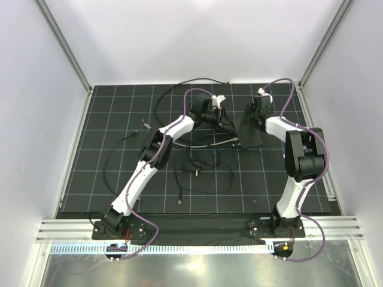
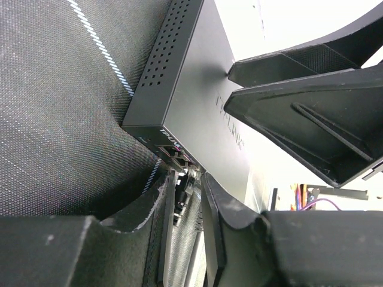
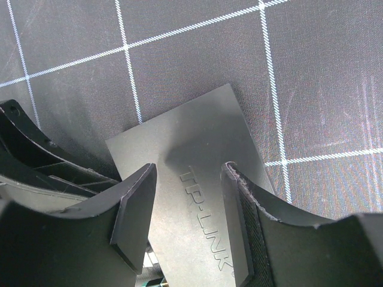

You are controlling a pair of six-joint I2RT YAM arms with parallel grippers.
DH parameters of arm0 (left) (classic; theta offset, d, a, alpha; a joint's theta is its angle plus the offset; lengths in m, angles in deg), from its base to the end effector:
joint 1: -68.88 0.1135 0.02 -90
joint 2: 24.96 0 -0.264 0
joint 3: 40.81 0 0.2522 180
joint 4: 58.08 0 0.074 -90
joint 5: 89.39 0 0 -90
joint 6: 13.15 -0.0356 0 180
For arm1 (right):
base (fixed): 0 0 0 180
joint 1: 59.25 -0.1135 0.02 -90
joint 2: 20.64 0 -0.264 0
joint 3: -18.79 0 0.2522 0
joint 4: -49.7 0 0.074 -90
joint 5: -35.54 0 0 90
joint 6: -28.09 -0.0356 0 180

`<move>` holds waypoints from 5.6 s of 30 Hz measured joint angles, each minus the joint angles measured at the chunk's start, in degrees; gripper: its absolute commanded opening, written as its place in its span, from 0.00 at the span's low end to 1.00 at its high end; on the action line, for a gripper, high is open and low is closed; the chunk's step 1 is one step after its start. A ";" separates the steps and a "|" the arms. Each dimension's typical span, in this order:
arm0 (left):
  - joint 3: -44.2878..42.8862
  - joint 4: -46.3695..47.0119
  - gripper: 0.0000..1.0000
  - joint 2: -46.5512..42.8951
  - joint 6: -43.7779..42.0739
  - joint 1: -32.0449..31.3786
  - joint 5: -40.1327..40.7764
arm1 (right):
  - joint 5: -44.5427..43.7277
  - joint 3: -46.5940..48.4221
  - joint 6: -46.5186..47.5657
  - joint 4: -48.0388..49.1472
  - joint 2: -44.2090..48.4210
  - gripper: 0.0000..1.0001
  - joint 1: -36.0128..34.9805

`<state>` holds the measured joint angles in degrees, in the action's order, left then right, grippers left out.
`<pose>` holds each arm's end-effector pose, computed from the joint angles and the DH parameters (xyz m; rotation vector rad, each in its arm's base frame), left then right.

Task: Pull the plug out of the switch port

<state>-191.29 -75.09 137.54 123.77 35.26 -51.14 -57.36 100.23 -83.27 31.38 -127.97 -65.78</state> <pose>0.4862 -0.3568 0.0938 0.3835 2.3453 -1.7153 0.4016 0.0442 0.1790 0.3279 2.3253 0.1813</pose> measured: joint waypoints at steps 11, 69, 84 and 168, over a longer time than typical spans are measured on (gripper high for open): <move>-1.99 -3.67 0.00 0.22 -1.29 -0.26 0.76 | -0.48 0.31 -0.42 0.07 -0.33 0.54 0.00; 7.41 -21.86 0.22 -54.93 -29.79 7.06 55.25 | 2.03 4.83 -4.92 1.73 -4.48 0.53 1.51; 25.75 -21.84 0.61 -40.46 -37.16 1.44 34.77 | 4.76 4.50 -4.90 2.56 -4.48 0.53 1.99; 6.71 -22.34 0.00 -73.53 -50.21 -3.13 82.23 | 16.15 5.27 -7.26 7.69 -9.90 0.53 4.87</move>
<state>-184.58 -97.43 64.01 73.56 32.13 31.09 -41.20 105.50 -90.53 39.08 -137.87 -60.90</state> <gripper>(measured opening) 0.023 0.528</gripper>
